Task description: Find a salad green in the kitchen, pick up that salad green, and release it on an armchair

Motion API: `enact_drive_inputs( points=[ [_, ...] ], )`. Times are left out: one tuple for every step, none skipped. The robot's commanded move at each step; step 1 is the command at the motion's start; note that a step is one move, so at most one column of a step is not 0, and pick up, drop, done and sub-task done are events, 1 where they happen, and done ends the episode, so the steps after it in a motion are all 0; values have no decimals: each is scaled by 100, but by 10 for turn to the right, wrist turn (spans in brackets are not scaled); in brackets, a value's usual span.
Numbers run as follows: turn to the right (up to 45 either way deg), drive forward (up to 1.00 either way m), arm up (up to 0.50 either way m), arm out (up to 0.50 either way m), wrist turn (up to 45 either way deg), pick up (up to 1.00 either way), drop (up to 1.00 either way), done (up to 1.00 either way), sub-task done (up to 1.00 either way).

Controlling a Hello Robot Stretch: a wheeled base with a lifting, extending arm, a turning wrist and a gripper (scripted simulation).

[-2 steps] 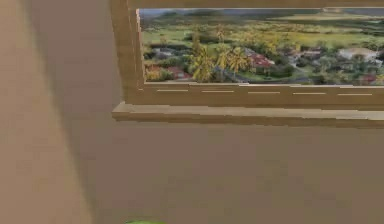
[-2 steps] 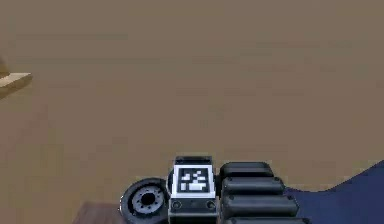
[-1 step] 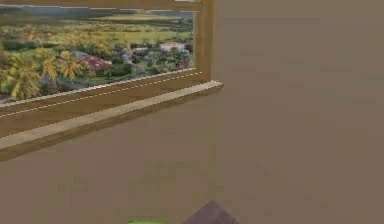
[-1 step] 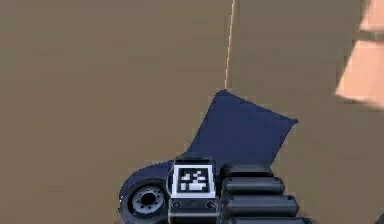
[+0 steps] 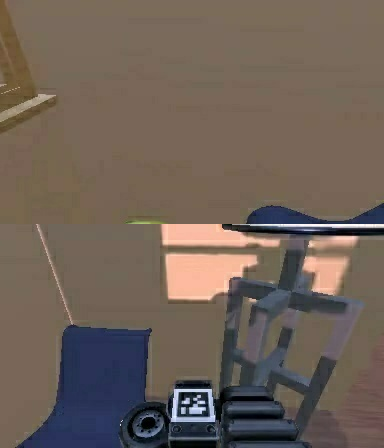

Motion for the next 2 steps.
enact_drive_inputs(
  points=[
    [-450,0,0,0,0,0,0,0,0],
    [-450,0,0,0,0,0,0,0,0]
  ],
)
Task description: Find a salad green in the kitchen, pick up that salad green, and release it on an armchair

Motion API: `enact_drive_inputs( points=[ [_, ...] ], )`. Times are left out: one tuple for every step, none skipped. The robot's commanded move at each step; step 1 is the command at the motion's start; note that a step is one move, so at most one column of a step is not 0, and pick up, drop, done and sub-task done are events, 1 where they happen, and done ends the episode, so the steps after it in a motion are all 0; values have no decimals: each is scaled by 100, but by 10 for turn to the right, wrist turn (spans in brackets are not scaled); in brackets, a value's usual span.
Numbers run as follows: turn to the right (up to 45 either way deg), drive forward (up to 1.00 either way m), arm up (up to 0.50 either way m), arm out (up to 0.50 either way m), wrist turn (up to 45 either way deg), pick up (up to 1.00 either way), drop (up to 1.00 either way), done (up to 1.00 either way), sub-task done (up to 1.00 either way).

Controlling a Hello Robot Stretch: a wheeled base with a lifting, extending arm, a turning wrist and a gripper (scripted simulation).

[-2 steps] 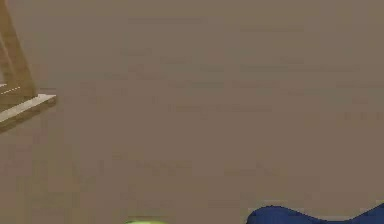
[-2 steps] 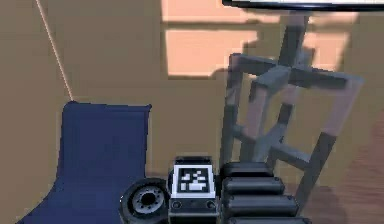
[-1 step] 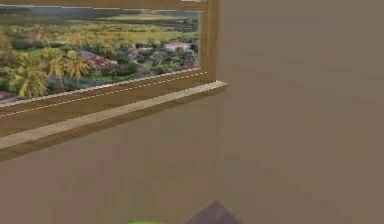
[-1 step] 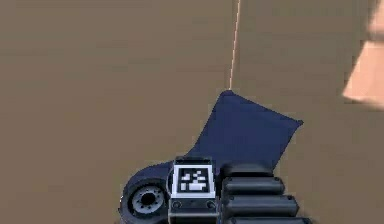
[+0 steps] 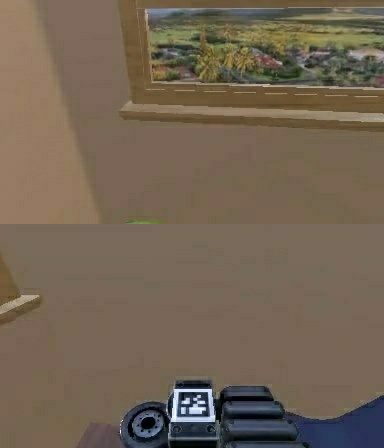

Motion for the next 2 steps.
enact_drive_inputs(
  points=[
    [-330,0,0,0,0,0,0,0,0],
    [450,0,0,0,0,0,0,0,0]
  ],
)
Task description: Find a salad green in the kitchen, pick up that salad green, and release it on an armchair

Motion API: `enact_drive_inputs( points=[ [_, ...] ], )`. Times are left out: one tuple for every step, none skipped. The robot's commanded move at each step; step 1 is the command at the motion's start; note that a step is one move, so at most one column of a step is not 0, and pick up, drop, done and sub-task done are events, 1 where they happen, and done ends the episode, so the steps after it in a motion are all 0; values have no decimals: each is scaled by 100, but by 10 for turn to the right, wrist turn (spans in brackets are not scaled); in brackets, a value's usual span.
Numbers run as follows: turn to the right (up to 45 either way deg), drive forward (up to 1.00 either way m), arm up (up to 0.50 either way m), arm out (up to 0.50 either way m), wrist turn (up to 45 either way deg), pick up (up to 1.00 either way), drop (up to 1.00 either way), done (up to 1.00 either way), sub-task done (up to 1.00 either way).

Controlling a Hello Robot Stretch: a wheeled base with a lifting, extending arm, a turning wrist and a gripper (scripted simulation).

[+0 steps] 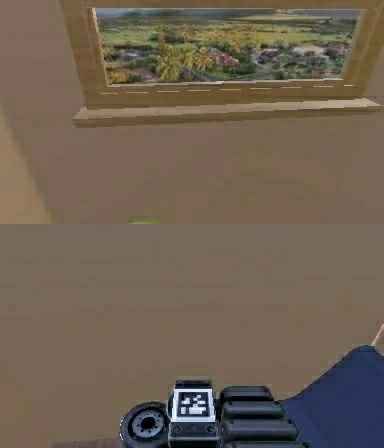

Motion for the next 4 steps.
enact_drive_inputs(
  points=[
    [450,0,0,0,0,0,0,0,0],
    [210,0,0,0,0,0,0,0,0],
    [0,0,0,48,0,0,0,0,0],
    [0,0,0,0,390,0,0,0,0]
  ],
)
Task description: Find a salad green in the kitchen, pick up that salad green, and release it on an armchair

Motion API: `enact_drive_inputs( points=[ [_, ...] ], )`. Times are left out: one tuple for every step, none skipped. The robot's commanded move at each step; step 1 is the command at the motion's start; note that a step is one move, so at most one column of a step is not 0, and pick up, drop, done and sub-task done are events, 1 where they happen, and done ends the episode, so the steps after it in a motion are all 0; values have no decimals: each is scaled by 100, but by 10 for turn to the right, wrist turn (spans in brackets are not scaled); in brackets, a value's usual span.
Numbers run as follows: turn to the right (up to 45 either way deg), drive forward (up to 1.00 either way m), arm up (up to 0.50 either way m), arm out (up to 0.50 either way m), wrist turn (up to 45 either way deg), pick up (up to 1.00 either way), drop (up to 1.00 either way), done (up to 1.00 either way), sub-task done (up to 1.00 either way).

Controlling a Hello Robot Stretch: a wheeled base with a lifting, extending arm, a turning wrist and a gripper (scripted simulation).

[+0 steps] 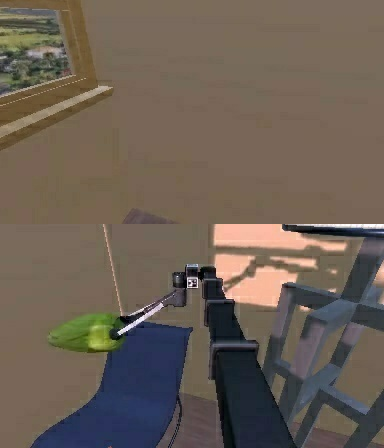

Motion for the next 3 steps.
enact_drive_inputs(
  points=[
    [0,0,-42,0,0,0,0,0,0],
    [0,0,-32,0,0,0,0,0,0],
    [0,0,0,0,0,0,100,0,0]
  ],
)
